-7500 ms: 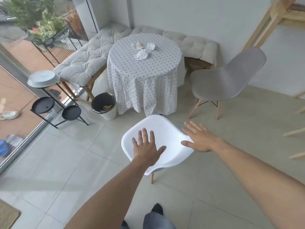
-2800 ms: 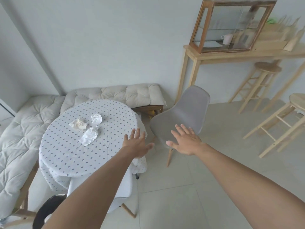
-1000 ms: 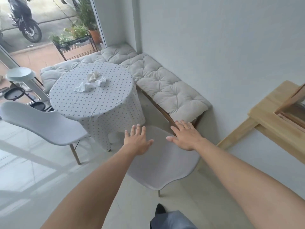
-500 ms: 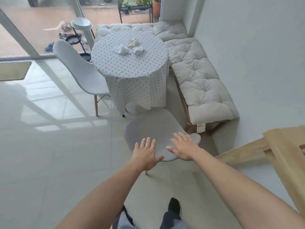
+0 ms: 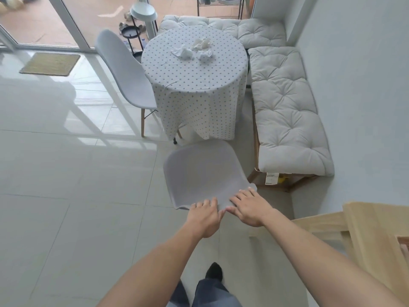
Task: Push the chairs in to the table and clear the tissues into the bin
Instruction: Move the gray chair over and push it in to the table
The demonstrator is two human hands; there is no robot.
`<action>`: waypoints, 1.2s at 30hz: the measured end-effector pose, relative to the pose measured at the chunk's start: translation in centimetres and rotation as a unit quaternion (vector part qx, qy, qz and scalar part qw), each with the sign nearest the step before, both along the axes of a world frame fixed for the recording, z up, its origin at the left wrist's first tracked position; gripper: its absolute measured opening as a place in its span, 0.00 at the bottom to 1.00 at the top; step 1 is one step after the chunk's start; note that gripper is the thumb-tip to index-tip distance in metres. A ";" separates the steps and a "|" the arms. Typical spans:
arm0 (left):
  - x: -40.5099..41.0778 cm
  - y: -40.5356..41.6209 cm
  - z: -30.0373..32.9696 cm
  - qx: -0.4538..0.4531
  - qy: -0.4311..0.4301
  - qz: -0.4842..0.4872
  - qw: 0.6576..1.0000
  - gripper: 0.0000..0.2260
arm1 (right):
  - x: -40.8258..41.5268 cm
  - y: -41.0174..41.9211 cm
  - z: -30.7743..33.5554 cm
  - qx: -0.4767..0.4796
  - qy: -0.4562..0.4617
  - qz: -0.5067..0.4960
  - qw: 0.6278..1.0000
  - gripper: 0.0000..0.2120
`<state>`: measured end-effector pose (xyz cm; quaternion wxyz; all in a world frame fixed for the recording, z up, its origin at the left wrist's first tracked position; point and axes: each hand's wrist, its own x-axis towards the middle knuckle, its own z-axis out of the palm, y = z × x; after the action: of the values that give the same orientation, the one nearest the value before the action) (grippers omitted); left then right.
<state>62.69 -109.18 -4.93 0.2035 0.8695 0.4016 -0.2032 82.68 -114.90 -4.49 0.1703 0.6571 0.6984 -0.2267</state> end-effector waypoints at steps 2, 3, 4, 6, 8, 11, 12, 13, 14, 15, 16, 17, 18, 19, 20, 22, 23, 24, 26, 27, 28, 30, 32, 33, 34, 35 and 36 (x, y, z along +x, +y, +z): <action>0.3 0.0 0.0 0.014 0.001 -0.008 1.000 0.26 | 0.9 0.3 0.0 -0.003 -0.003 0.016 1.000 0.29; 0.3 0.1 0.1 0.021 0.002 -0.015 1.000 0.26 | 1.2 0.5 0.0 -0.004 -0.007 0.022 1.000 0.29; 0.3 0.1 0.1 0.028 0.003 -0.022 0.999 0.25 | 1.4 0.6 0.0 -0.003 -0.010 0.026 1.000 0.29; 0.4 0.2 0.3 0.043 0.004 -0.029 0.999 0.24 | 1.6 0.7 -0.2 0.007 -0.013 0.031 0.999 0.28; 0.5 0.4 0.4 0.057 0.006 -0.035 0.998 0.24 | 1.5 0.8 -0.4 0.027 -0.018 0.035 0.999 0.28; 0.7 1.4 0.5 0.074 0.001 -0.037 0.997 0.23 | 1.4 1.5 -0.7 0.052 -0.027 0.034 0.998 0.27; 0.7 1.8 0.5 0.080 -0.003 -0.036 0.996 0.22 | 1.4 1.9 -0.8 0.058 -0.030 0.031 0.997 0.27; 0.8 2.3 0.6 0.085 -0.007 -0.035 0.996 0.22 | 1.3 2.4 -0.8 0.063 -0.032 0.027 0.997 0.27; 0.8 2.8 0.6 0.091 -0.011 -0.035 0.995 0.22 | 1.2 2.9 -0.8 0.068 -0.034 0.023 0.997 0.27; 0.8 3.4 0.6 0.098 -0.013 -0.036 0.994 0.21 | 1.1 3.5 -0.8 0.072 -0.035 0.019 0.997 0.27; 0.8 4.0 0.6 0.105 -0.016 -0.036 0.994 0.21 | 1.0 4.1 -0.9 0.076 -0.035 0.013 0.996 0.27; 0.9 4.6 0.6 0.111 -0.018 -0.036 0.993 0.21 | 1.0 4.7 -1.1 0.080 -0.033 0.009 0.996 0.26; 0.9 5.3 0.6 0.116 -0.019 -0.036 0.992 0.21 | 0.9 5.4 -1.2 0.083 -0.033 0.005 0.996 0.26; 0.9 6.1 0.6 0.120 -0.020 -0.035 0.992 0.21 | 0.9 6.1 -1.3 0.086 -0.034 0.001 0.996 0.26; 1.0 7.0 0.6 0.123 -0.020 -0.036 0.992 0.21 | 0.9 6.9 -1.4 0.090 -0.033 -0.003 0.995 0.26; 1.1 8.8 0.5 0.127 -0.023 -0.043 0.991 0.22 | 0.9 8.4 -1.5 0.099 -0.034 -0.010 0.994 0.27; 1.1 9.7 0.5 0.128 -0.023 -0.048 0.990 0.22 | 0.9 9.2 -1.6 0.101 -0.035 -0.015 0.994 0.27; 1.2 10.6 0.5 0.128 -0.021 -0.055 0.990 0.22 | 0.9 9.9 -1.7 0.100 -0.037 -0.021 0.994 0.27; 1.4 12.4 0.3 0.126 -0.023 -0.065 0.990 0.22 | 1.0 11.3 -1.8 0.092 -0.036 -0.029 0.995 0.27; 1.4 13.3 0.3 0.128 -0.022 -0.069 0.989 0.22 | 1.0 12.0 -1.8 0.094 -0.035 -0.034 0.994 0.27; 1.5 14.5 0.3 0.130 -0.021 -0.072 0.989 0.22 | 1.0 13.2 -1.7 0.095 -0.035 -0.042 0.994 0.27; 1.8 17.0 0.3 0.129 -0.027 -0.076 0.988 0.21 | 1.1 15.5 -1.5 0.088 -0.031 -0.057 0.994 0.27; 2.2 19.5 0.2 0.131 -0.031 -0.082 0.988 0.21 | 1.1 17.6 -1.3 0.084 -0.028 -0.071 0.993 0.27; 2.4 20.6 0.3 0.133 -0.029 -0.086 0.987 0.21 | 1.2 18.6 -1.2 0.084 -0.029 -0.079 0.993 0.26; 2.5 21.7 0.3 0.133 -0.026 -0.089 0.987 0.21 | 1.2 19.5 -1.2 0.085 -0.030 -0.086 0.992 0.26; 2.7 22.7 0.3 0.131 -0.022 -0.091 0.987 0.20 | 1.2 20.4 -1.2 0.085 -0.029 -0.094 0.991 0.26; 2.9 23.7 0.4 0.129 -0.018 -0.092 0.987 0.20 | 1.2 21.2 -1.2 0.086 -0.029 -0.102 0.991 0.26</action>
<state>65.60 -85.46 -4.58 0.0778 0.9251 0.3391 -0.1518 83.83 -93.66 -5.74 0.1095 0.7432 0.6397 -0.1628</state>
